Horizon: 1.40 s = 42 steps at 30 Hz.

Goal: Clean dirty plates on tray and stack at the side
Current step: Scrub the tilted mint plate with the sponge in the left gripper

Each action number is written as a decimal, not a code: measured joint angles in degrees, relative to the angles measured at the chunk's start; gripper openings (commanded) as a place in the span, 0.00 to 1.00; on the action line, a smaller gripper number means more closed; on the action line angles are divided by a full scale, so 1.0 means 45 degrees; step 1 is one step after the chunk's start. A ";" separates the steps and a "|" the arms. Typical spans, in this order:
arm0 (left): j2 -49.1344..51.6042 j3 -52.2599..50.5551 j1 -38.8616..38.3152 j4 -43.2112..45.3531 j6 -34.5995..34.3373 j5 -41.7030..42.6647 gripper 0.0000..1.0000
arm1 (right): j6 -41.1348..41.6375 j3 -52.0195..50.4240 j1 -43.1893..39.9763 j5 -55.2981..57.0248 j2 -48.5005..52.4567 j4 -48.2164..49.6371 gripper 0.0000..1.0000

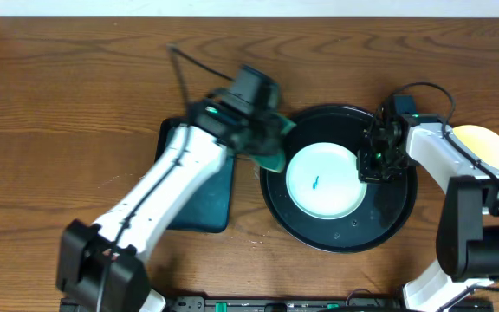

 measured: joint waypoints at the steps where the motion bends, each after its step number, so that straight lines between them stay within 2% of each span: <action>1: 0.0175 -0.0005 -0.0423 0.0262 -0.0223 0.0049 0.07 | 0.0005 0.0010 0.0000 -0.0112 0.0131 0.0005 0.01; 5: 0.1088 -0.0005 -0.1549 0.1394 -0.1365 0.0097 0.07 | -0.0015 0.0015 0.0000 -0.0180 0.0112 -0.0015 0.01; 12: 0.3104 -0.0015 -0.2395 0.2701 -0.3235 0.0185 0.08 | 0.0146 0.0015 0.0000 -0.0078 0.0112 0.0010 0.01; 20: 0.5377 -0.0019 -0.2832 0.4639 -0.3959 0.1685 0.07 | 0.0189 0.0015 0.0005 -0.0068 0.0112 0.0019 0.01; 26: 0.5833 0.0486 -0.2613 0.3934 -0.3837 0.2341 0.08 | 0.0189 0.0015 0.0005 -0.0063 0.0112 0.0015 0.01; 30: 0.5795 0.0986 -0.2832 0.2283 -0.3662 0.0656 0.07 | 0.0189 0.0015 0.0005 -0.0063 0.0107 0.0010 0.01; 35: 0.5639 0.1472 -0.3162 0.0005 -0.3614 -0.2822 0.07 | 0.0194 0.0015 0.0015 -0.0112 0.0112 -0.0015 0.01; 39: 0.5693 0.1739 -0.3351 -0.0631 -0.3575 -0.4964 0.07 | 0.0291 0.0015 0.0102 -0.0418 0.0112 -0.0058 0.01; 42: 0.5761 0.1812 -0.3356 -0.0612 -0.3565 -0.5639 0.08 | 0.0379 0.0015 0.0185 -0.0568 0.0117 -0.0044 0.01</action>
